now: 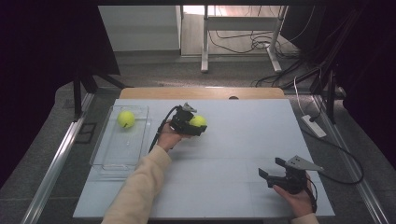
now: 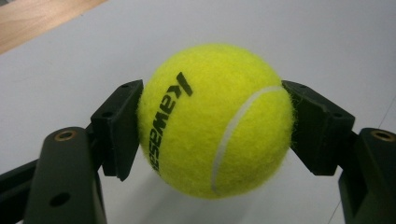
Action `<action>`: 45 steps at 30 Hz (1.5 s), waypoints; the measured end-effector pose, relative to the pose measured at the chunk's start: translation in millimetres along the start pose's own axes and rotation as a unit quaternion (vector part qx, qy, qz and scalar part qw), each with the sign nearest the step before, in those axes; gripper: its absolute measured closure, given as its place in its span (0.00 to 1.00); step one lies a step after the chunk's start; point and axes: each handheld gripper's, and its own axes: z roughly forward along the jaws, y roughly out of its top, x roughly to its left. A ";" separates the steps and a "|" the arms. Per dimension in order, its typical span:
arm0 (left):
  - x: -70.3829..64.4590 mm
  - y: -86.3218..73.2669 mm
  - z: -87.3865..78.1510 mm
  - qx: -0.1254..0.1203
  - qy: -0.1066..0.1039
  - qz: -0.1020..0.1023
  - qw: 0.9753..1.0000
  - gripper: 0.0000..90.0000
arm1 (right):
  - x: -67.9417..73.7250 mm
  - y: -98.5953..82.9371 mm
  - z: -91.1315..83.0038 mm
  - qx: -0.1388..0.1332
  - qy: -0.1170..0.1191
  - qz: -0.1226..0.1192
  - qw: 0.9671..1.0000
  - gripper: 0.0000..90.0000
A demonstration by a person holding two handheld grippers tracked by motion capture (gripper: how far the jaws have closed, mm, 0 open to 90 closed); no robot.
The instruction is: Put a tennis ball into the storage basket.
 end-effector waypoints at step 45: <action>-6.1 -7.9 -69.8 -0.099 0.026 0.013 0.995 0.30 | 2.3 0.5 0.7 0.000 -0.002 -0.001 1.000 0.15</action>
